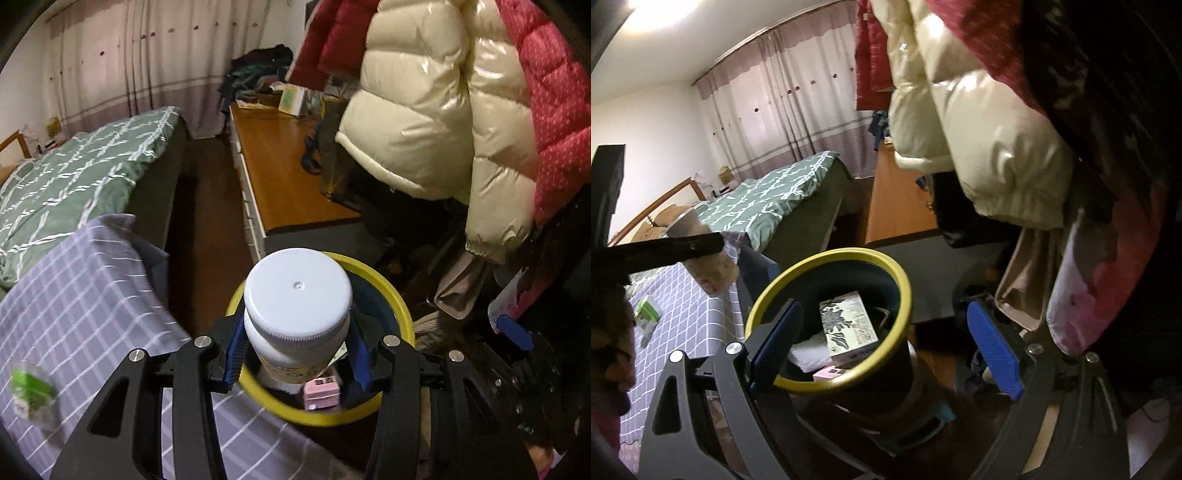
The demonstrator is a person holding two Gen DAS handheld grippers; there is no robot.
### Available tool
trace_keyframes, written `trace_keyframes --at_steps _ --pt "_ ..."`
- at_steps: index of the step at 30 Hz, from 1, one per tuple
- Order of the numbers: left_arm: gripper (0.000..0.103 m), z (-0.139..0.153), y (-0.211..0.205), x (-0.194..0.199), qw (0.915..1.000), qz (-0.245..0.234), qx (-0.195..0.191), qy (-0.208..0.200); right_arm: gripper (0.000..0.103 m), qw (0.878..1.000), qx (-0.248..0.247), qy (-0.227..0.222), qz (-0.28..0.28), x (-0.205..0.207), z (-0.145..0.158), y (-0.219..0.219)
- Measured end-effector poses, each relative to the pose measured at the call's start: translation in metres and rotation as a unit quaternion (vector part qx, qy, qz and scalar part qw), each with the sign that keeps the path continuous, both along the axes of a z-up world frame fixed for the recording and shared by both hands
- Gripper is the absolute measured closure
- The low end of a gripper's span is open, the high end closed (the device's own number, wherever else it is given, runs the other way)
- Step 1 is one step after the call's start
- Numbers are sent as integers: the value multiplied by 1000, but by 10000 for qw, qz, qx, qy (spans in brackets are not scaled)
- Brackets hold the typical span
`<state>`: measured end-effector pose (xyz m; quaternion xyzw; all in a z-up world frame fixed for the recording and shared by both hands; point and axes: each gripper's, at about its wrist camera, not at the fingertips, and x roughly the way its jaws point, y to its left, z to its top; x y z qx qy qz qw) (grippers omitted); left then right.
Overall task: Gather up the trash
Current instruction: 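Carry the white bottle over the yellow bin and open the left gripper, then reach the right gripper to the green-lidded jar and grasp it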
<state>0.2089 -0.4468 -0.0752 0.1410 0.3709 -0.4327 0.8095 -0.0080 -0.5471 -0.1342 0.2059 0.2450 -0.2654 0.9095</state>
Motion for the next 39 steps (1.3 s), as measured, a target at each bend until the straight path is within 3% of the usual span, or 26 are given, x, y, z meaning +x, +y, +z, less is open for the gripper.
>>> trace_keyframes --at_steps 5,7,14,22,28,35,39 --pt "53 -20 -23 9 9997 -18 118 212 17 10000 19 -6 -28 -2 0 -3" --pt "12 -24 -25 11 9997 100 76 187 17 10000 24 -8 -13 -1 1 -1" --pt "11 4 23 7 9990 325 -227 -192 17 9999 41 71 87 8 0 5" --pt "11 35 157 7 9896 1205 -716 -339 17 9985 11 261 484 34 -2 33" --pt "10 41 277 9 9689 2264 -775 -637 17 9947 -63 365 961 59 3 68" --pt "10 28 403 17 9294 3487 -713 -977 17 9849 -129 365 1690 97 18 125" --pt "10 15 451 20 9099 3944 -827 -982 17 9758 -155 349 2153 126 30 160"
